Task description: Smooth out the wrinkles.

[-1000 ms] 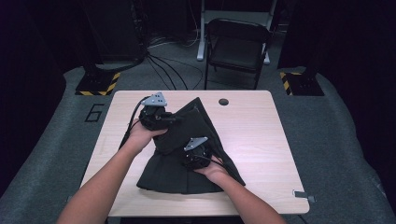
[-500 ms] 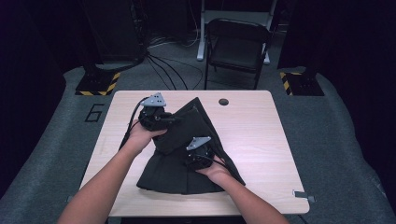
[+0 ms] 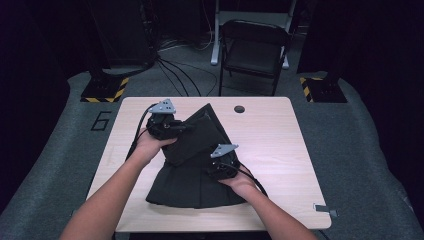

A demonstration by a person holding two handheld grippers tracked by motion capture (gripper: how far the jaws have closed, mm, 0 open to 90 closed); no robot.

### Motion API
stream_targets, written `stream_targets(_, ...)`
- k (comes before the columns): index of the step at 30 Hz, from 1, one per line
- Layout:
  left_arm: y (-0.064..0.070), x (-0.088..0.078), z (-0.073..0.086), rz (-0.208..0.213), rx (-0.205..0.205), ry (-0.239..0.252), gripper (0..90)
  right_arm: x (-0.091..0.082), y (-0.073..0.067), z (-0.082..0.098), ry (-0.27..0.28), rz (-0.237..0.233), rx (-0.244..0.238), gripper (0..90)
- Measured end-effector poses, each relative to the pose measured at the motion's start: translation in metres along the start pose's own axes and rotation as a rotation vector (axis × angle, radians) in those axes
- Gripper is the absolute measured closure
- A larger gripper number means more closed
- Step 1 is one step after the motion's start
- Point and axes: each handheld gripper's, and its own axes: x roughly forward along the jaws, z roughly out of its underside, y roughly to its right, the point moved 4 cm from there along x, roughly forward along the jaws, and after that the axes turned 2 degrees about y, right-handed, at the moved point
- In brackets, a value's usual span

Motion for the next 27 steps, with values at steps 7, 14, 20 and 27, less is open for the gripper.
stream_targets(7, -0.001, -0.001, 0.000, -0.003, 0.004, -0.002, 82.6, -0.003, 0.003, 0.006, -0.023, 0.020, -0.007, 44.6)
stream_targets(14, 0.000, 0.002, -0.001, -0.006, 0.006, -0.005, 82.6, -0.005, 0.003, 0.013, -0.033, 0.033, -0.014, 44.4)
stream_targets(20, 0.000, 0.003, -0.001, -0.002, 0.010, -0.008, 82.6, -0.006, 0.011, 0.027, -0.065, 0.030, 0.021, 44.0)
stream_targets(27, 0.002, 0.003, 0.001, 0.004, 0.009, -0.006, 82.6, -0.006, 0.013, 0.029, -0.071, 0.046, 0.026, 44.3)
